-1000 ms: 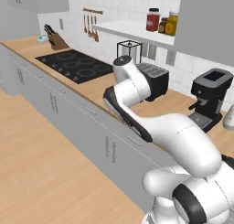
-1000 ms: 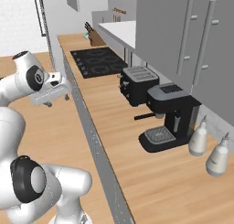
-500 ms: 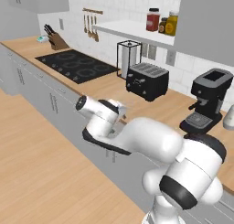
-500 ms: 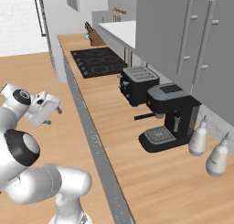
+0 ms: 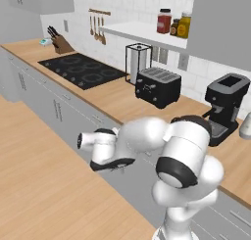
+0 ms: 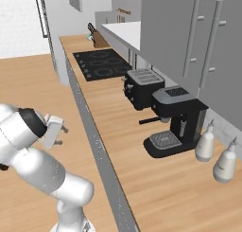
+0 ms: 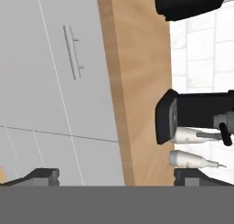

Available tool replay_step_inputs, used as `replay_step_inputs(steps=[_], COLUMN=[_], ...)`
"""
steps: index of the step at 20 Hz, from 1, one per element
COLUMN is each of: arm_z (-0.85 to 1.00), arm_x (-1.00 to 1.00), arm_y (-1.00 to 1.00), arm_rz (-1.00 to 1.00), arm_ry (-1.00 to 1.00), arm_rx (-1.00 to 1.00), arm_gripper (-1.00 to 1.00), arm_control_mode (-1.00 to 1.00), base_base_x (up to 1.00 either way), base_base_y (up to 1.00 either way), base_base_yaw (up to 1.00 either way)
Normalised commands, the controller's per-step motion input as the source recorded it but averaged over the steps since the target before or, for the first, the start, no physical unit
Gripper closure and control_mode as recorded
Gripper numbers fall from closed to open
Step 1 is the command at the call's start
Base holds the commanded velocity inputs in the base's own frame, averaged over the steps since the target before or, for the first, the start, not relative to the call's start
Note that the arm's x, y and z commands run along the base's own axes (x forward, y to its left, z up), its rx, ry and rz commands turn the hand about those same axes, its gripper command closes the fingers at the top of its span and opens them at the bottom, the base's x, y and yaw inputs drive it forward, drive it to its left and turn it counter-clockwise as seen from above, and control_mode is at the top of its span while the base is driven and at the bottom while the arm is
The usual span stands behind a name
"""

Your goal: Take a straw from the drawer in front and place it inside the glass cup on the dining counter.

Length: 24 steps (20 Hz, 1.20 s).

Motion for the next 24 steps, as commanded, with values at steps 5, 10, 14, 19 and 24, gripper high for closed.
replay_step_inputs(steps=[5, 10, 14, 19, 24], arm_z=[-0.5, -0.34, -0.38, -0.45, -0.36], arm_x=[0.24, 0.26, 0.41, 0.47, 0.43], arm_y=[-0.39, -0.3, -0.23, -0.08, -0.14], arm_rz=[-0.17, -0.13, -0.08, -0.02, 0.0], arm_ry=[0.0, 0.0, 0.0, -0.01, -0.03], arm_rx=[-0.16, -0.14, -0.14, -0.13, -0.05], arm_gripper=[-1.0, -1.0, -1.0, -1.0, -1.0], arm_control_mode=[-1.0, -1.0, -1.0, -1.0, -1.0], base_base_x=[0.0, 0.0, 0.0, 0.0, 0.0], base_base_y=[0.0, 0.0, 0.0, 0.0, 0.0], base_base_yaw=[0.0, 0.0, 0.0, 0.0, 0.0])
